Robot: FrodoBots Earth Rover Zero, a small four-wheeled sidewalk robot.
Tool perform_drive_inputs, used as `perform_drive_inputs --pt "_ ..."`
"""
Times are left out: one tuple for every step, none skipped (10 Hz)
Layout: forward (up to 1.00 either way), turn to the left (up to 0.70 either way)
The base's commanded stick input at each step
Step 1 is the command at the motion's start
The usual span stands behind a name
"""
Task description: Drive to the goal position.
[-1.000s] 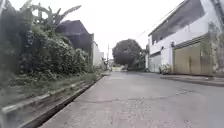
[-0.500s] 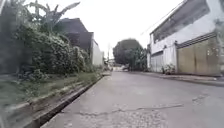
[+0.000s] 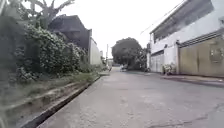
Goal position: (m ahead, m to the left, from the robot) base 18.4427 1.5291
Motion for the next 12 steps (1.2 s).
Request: perform_drive_inputs --pt "1.00 0.00" --pt "1.00 0.00" --pt "1.00 0.00" --pt "1.00 0.00" --pt "1.00 0.00" --pt "1.00 -0.06" --pt "1.00 -0.36" --pt "1.00 -0.39" --pt "1.00 -0.04" --pt "1.00 0.00" --pt "1.00 0.00" --pt "1.00 0.00"
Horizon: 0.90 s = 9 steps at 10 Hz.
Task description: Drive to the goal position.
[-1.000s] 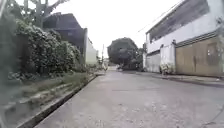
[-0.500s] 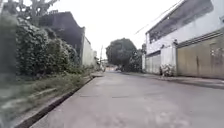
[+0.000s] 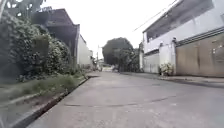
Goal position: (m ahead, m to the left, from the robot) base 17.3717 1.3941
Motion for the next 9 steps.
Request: perform_drive_inputs --pt "1.00 0.00" --pt "1.00 0.00" --pt "1.00 -0.15" --pt "1.00 -0.40" --pt "1.00 -0.26" --pt "1.00 0.00" --pt "1.00 0.00" --pt "1.00 0.00" --pt "1.00 0.00"
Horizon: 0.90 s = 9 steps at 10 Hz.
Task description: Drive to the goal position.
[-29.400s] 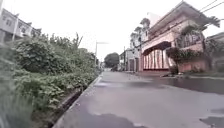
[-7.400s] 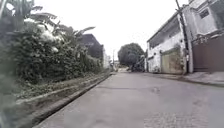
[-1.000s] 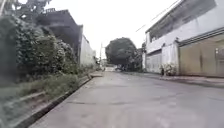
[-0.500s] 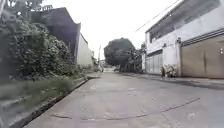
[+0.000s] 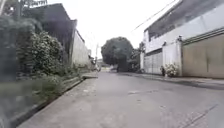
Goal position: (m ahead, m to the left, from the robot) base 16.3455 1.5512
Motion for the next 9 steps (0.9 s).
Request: perform_drive_inputs --pt "1.00 0.00" --pt "1.00 0.00" --pt "1.00 0.00" --pt "1.00 0.00" --pt "1.00 0.00" --pt "1.00 0.00" --pt "1.00 0.00" --pt "1.00 -0.29" --pt "1.00 -0.40"
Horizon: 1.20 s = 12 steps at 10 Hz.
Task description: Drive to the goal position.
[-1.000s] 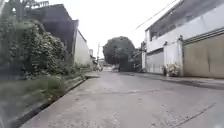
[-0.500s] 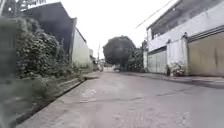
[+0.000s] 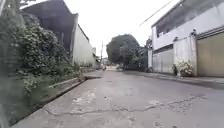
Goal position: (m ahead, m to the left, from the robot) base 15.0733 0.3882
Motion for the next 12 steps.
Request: perform_drive_inputs --pt "1.00 -0.40" --pt "1.00 -0.09" --pt "1.00 -0.01" --pt "1.00 0.00" --pt "1.00 0.00" --pt "1.00 0.00" --pt "1.00 0.00" --pt "1.00 0.00" --pt "1.00 0.00" --pt "1.00 0.00" --pt "1.00 0.00" --pt "1.00 0.00"
